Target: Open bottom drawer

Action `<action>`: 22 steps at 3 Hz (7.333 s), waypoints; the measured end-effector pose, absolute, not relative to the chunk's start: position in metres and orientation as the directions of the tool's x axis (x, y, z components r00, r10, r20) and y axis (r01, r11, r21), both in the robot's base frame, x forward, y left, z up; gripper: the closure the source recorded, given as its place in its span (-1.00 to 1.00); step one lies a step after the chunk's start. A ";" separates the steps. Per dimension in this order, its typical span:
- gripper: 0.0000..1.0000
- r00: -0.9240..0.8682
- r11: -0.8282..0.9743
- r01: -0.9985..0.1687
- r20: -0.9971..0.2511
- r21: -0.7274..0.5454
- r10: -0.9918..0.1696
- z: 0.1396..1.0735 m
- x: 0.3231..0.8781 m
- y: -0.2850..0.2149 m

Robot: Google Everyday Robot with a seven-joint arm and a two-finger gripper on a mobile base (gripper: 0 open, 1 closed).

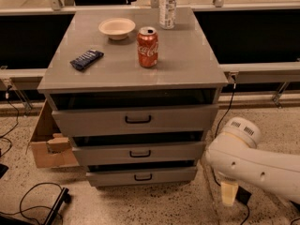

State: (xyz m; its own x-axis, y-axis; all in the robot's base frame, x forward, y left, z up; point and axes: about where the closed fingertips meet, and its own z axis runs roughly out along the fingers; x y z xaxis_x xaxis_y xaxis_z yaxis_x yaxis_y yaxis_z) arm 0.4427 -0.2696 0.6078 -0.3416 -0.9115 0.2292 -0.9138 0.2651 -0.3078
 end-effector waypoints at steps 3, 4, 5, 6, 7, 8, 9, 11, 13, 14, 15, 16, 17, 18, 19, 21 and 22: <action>-1.00 -0.298 0.238 -0.921 0.163 -0.309 -0.941 0.510 0.452 -0.238; -1.00 -0.295 0.247 -0.928 0.145 -0.279 -0.944 0.481 0.461 -0.226; -1.00 -0.266 0.237 -0.940 0.092 -0.246 -0.960 0.424 0.482 -0.195; -1.00 -0.246 0.232 -0.944 0.033 -0.235 -0.969 0.372 0.503 -0.171; -1.00 -0.255 0.254 -0.939 -0.027 -0.233 -0.967 0.324 0.522 -0.160; -1.00 -0.269 0.281 -0.933 -0.081 -0.227 -0.960 0.280 0.538 -0.156; -1.00 -0.259 0.281 -0.935 -0.125 -0.218 -0.958 0.250 0.558 -0.150; -0.97 -0.160 0.175 -0.966 -0.092 -0.193 -0.983 0.208 0.603 -0.120; -0.57 -0.145 0.156 -0.977 -0.084 -0.145 -0.986 0.182 0.603 -0.111; -0.10 -0.162 0.168 -0.977 -0.060 -0.129 -0.985 0.186 0.573 -0.120; 0.36 -0.154 0.155 -0.981 -0.021 -0.116 -0.988 0.192 0.541 -0.123; 0.35 -0.153 0.154 -0.981 -0.021 -0.114 -0.988 0.191 0.540 -0.123; -0.13 -0.153 0.154 -0.982 -0.021 -0.113 -0.988 0.190 0.540 -0.123; -0.58 -0.153 0.154 -0.982 -0.020 -0.111 -0.988 0.189 0.539 -0.123; -0.99 -0.152 0.154 -0.982 -0.020 -0.109 -0.988 0.188 0.537 -0.123; -0.65 -0.152 0.153 -0.983 -0.019 -0.106 -0.988 0.187 0.536 -0.123; -0.15 -0.152 0.153 -0.983 -0.018 -0.103 -0.988 0.185 0.535 -0.123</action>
Offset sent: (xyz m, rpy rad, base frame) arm 0.0200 0.0517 -0.1493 0.1053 -0.0274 0.0831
